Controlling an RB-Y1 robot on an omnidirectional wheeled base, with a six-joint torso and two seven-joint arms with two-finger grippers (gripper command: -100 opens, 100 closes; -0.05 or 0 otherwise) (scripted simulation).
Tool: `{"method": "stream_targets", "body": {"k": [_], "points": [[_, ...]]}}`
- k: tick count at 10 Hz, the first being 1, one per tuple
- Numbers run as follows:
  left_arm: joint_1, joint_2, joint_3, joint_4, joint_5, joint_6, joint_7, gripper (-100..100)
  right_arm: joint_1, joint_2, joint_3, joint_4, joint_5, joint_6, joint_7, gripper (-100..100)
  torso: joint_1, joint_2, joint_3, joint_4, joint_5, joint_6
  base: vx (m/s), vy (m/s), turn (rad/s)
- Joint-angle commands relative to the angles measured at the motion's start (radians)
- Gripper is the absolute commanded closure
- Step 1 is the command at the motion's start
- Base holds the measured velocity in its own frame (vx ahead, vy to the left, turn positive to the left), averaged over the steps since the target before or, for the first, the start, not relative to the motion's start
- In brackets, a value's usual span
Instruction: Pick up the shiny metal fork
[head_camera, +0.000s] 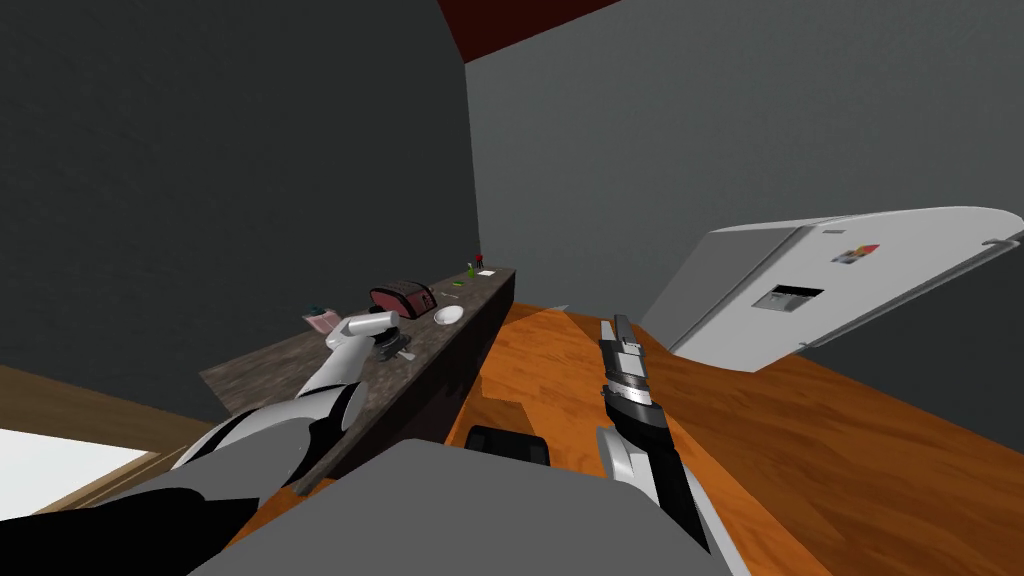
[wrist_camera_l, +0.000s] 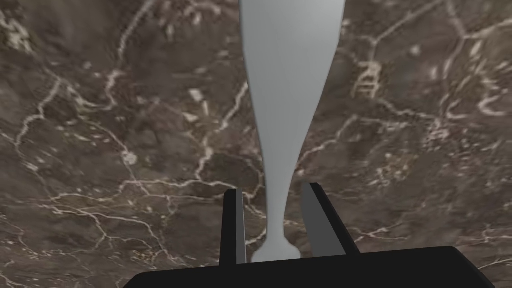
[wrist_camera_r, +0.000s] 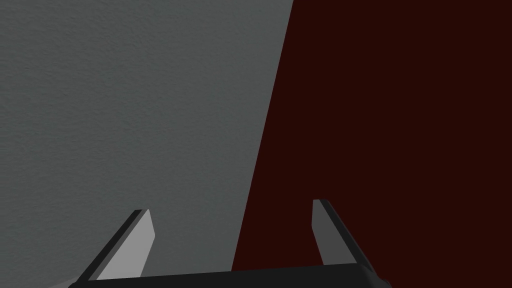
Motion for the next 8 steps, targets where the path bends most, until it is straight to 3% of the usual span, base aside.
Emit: {"method": "stream_targets", "body": {"k": [1,2,3,4,5,6,7,8], "points": [[0.005,-0.008,-0.029,-0.017,0.002,0.006,0.015,100,0.0,0.0,0.0,0.0,0.0,0.0,0.0,0,0.0,0.0,0.0,0.0,0.0,0.0,-0.006,0.02,-0.002],[0.003,-0.022,-0.068,-0.06,0.029,0.028,0.061,100,0.0,0.0,0.0,0.0,0.0,0.0,0.0,0,-0.002,-0.001,-0.001,-0.001,0.0,0.001,-0.014,0.044,0.118],[0.003,-0.022,-0.097,-0.06,0.029,0.028,0.067,100,0.0,0.0,0.0,0.0,0.0,0.0,0.0,0,-0.001,-0.001,-0.001,0.0,-0.001,0.0,-0.015,0.045,0.06],[0.0,-0.036,-0.127,-0.096,0.055,0.049,0.104,100,0.0,0.0,0.0,0.0,0.0,0.0,0.0,0,-0.001,-0.001,-0.001,-0.001,-0.001,0.001,-0.024,0.054,0.109],[0.0,-0.036,-0.156,-0.103,0.055,0.049,0.118,100,0.0,0.0,0.0,0.0,0.0,0.0,0.0,0,-0.001,0.0,0.0,0.0,-0.001,0.001,-0.024,0.051,0.062],[0.0,-0.036,-0.167,-0.103,0.055,0.049,0.118,100,0.0,0.0,0.0,0.0,0.0,0.0,0.0,0,-0.002,0.0,0.0,-0.001,-0.001,0.001,-0.01,0.024,-0.012],[-0.002,-0.037,-0.157,-0.107,0.054,0.056,0.119,100,0.0,0.0,0.0,0.0,0.0,0.0,0.0,0,-0.003,-0.001,-0.001,-0.001,-0.001,0.001,-0.003,0.006,-0.006],[-0.002,-0.037,-0.159,-0.106,0.054,0.055,0.12,0,0.0,0.0,0.0,0.0,0.0,0.0,0.0,0,-0.004,-0.002,-0.001,-0.001,-0.002,0.001,0.0,0.0,0.0]]}}
